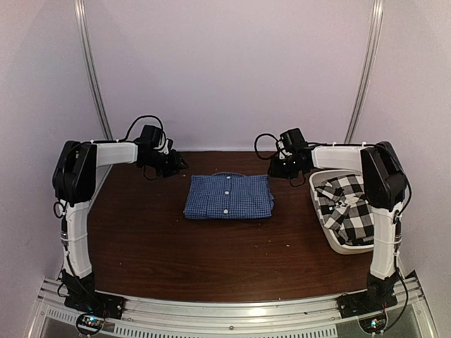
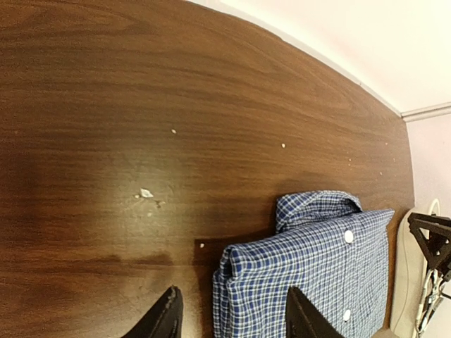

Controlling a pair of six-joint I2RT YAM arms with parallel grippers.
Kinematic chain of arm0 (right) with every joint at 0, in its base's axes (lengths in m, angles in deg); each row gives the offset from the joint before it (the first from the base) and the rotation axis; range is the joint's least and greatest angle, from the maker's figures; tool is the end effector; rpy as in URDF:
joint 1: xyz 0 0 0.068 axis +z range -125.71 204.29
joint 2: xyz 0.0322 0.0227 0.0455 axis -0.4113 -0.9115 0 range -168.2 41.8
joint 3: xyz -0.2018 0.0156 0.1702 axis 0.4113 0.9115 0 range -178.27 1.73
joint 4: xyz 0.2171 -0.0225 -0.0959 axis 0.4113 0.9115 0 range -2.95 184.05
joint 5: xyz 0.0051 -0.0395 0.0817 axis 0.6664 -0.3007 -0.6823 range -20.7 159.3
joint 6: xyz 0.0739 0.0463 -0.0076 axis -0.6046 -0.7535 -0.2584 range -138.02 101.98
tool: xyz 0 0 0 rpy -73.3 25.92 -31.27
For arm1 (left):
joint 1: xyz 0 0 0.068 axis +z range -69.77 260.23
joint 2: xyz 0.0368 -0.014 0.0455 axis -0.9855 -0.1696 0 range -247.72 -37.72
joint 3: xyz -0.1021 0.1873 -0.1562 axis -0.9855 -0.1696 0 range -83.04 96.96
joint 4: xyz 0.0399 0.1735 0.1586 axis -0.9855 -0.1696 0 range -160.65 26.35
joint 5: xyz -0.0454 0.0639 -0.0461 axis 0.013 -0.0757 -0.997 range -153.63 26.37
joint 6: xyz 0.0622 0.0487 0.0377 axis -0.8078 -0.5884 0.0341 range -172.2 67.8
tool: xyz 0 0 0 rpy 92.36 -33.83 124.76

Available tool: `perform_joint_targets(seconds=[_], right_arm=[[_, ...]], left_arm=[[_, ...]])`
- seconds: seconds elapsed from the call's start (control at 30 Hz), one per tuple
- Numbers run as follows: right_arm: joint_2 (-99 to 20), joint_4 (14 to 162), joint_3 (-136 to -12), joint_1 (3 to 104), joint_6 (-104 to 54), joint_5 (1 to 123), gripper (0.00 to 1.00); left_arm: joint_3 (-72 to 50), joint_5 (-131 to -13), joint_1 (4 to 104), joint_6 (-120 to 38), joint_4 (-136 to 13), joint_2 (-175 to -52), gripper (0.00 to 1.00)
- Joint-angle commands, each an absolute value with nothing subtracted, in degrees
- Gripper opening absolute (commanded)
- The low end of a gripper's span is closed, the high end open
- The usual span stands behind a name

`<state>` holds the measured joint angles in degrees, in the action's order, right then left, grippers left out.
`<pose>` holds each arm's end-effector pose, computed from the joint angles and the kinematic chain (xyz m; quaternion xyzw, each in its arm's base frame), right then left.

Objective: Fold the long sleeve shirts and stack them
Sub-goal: Fold the 2/3-rectangle-folded shirt at the center of the board, then smooth out the square-folded shirt at the center of the board.

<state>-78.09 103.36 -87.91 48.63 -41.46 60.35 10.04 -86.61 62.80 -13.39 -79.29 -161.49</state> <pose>0.4244 0.2053 0.1663 -0.0362 0.9259 0.2157 0.3080 0.4512 -0.1735 0.1597 -0.0959 0.9076 -0.3349 0.2342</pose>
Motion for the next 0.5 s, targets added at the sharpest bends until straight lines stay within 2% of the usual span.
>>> perform_joint_targets(seconds=[0.0,0.23,0.47], right_arm=[[-75.12,105.79,-89.07,51.70,-39.72,65.36,0.42],[-76.13,103.38,-89.39,56.26,-37.99,63.75,0.39],[-83.92,104.19,-96.19,56.33,-37.10,61.73,0.34]], left_arm=[[6.74,-85.57,63.03,-15.14,-78.63,-156.83,0.50],[0.31,-86.31,59.19,-14.26,-75.80,-151.84,0.40],[4.60,-87.66,56.88,-14.09,-73.84,-157.50,0.31]])
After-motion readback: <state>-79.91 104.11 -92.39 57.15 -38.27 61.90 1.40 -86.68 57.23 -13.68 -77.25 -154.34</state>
